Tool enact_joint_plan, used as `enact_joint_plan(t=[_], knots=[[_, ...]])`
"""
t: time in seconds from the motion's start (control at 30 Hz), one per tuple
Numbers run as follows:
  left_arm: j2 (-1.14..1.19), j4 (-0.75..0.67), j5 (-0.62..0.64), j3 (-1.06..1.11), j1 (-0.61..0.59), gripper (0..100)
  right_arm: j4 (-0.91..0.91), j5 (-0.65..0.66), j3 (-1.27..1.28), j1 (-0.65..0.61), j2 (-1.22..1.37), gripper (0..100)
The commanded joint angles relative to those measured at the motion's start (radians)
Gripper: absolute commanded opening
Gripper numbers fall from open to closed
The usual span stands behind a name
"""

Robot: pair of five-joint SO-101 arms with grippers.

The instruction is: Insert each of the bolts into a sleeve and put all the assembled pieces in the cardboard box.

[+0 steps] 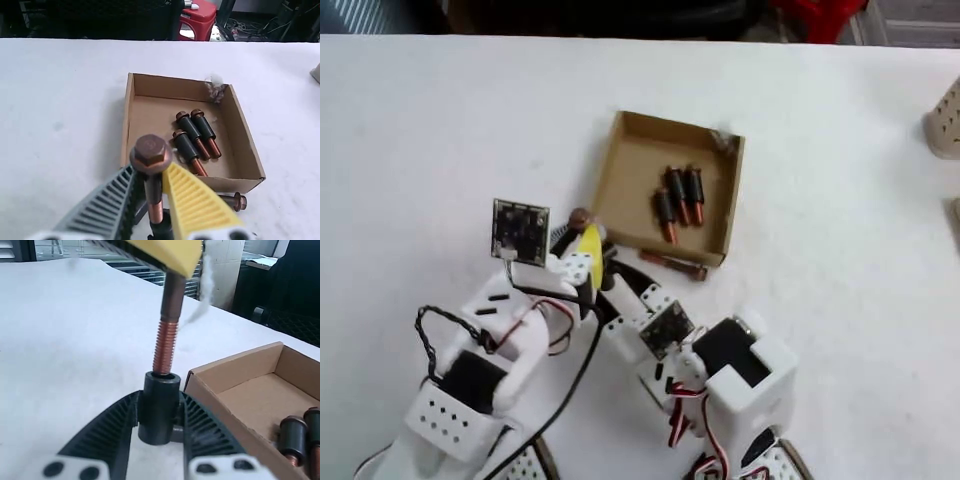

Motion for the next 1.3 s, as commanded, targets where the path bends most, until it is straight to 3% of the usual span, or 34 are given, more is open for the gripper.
enact_joint_plan(t=[0.0,0.33,0.6,1.27], knots=[[-0.018,0.005,0.011,-0.061,0.025,2,-0.004,-0.009,-0.006,0.001,-0.004,1.6],[-0.206,0.057,0.011,-0.018,0.062,2,-0.002,-0.009,-0.006,0.001,-0.004,1.6],[-0.206,-0.043,0.009,0.077,0.056,2,-0.004,-0.009,-0.006,0.001,-0.004,1.6],[-0.205,-0.028,0.009,0.144,0.019,2,-0.048,-0.009,-0.005,0.010,-0.007,1.6]])
